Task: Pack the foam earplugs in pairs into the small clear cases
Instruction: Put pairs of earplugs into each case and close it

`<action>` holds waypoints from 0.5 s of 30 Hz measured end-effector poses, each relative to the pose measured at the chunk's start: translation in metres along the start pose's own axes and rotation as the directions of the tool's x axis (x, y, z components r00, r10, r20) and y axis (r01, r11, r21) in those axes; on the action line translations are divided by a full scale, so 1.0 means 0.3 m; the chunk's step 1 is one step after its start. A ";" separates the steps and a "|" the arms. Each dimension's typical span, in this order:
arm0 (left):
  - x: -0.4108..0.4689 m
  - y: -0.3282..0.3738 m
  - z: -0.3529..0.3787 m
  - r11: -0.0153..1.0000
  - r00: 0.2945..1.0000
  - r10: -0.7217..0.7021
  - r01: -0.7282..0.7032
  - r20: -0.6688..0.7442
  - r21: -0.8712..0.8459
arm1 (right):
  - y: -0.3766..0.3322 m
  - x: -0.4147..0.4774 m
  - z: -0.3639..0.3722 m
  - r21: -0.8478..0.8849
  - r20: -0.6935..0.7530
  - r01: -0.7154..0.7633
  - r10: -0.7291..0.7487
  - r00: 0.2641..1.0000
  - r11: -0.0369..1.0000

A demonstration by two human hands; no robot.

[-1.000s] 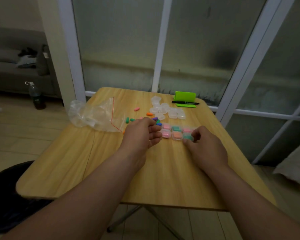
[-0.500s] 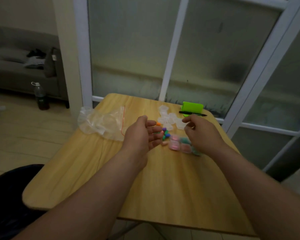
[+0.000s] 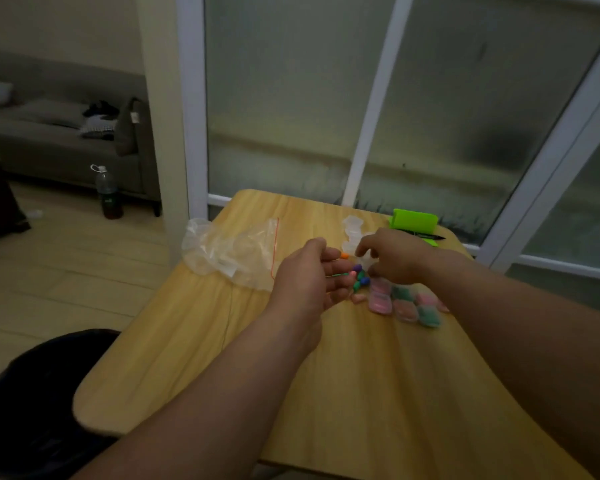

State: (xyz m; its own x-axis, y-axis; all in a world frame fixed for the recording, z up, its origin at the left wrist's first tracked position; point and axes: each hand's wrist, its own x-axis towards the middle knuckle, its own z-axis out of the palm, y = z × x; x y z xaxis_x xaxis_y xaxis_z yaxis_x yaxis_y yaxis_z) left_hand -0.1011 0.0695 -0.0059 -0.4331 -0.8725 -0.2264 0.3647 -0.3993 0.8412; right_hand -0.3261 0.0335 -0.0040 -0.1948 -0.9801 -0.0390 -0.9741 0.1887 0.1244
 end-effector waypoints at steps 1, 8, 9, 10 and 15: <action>0.000 0.001 -0.002 1.000 1.000 -0.001 0.001 -0.001 0.002 | 0.001 0.001 0.003 -0.008 -0.009 -0.004 0.004 1.000 1.000; -0.018 -0.002 -0.001 0.999 1.000 -0.017 0.016 0.014 0.051 | 0.041 -0.030 0.013 0.055 -0.073 -0.100 0.104 0.992 0.993; -0.021 -0.003 -0.002 0.998 1.000 -0.018 0.017 0.016 0.064 | 0.047 -0.041 0.001 0.083 -0.091 -0.113 0.121 0.989 0.990; -0.027 -0.003 -0.001 0.997 1.000 -0.019 0.017 0.020 0.076 | 0.053 -0.054 -0.014 0.118 -0.112 -0.122 0.135 0.984 0.986; -0.055 -0.008 -0.008 0.991 0.997 -0.030 0.020 0.071 0.131 | -0.008 -0.195 -0.088 0.360 -0.298 -0.032 0.147 0.943 0.932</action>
State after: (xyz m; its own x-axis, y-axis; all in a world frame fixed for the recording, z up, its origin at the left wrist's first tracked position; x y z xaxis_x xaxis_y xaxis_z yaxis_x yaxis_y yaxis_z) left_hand -0.0929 0.0843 -0.0053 -0.5014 -0.8378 -0.2159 0.2444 -0.3765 0.8936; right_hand -0.3095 0.0886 0.0243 -0.2928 -0.9152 0.2768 -0.9433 0.2292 -0.2399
